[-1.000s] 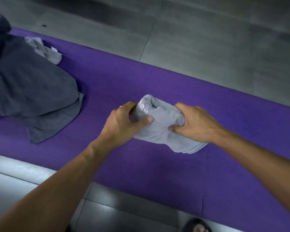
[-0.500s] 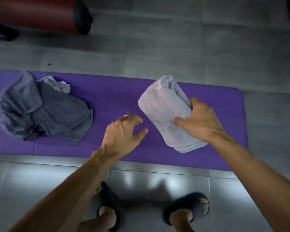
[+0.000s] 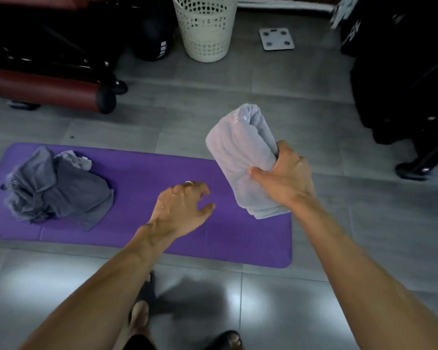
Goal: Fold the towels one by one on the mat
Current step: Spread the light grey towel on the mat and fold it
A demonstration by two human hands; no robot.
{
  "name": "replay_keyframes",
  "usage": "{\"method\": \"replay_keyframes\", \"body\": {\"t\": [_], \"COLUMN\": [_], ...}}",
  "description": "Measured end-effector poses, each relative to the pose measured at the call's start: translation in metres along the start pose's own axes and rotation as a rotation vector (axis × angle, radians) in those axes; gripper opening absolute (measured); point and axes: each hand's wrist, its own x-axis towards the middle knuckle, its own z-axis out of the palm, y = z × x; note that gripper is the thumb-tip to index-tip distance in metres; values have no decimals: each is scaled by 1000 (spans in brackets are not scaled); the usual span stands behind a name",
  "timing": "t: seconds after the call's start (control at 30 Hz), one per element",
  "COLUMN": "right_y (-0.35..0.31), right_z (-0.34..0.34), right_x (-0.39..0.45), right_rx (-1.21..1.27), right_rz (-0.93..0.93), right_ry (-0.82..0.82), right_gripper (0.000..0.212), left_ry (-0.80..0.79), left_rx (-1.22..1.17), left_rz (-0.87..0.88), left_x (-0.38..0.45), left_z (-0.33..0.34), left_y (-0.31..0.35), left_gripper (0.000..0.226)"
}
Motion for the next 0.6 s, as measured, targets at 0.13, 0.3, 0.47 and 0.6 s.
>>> {"method": "replay_keyframes", "body": {"t": [0.13,0.3,0.47,0.6], "right_y": [1,1,19,44], "right_z": [-66,-133,-203,-261], "right_x": [14,49,100,154], "right_rx": [1,2,30,26], "right_rz": [-21,-25,-29,-68], "right_ry": [28,53,124,183], "right_gripper": [37,34,34,37], "left_ry": [2,-2,-9,-18], "left_rx": [0,27,74,96], "left_rz": [4,49,94,106], "left_x": [21,68,129,181], "left_z": [-27,-62,-86,-90], "left_y": [67,134,201,265], "left_gripper": [31,34,33,33]}}
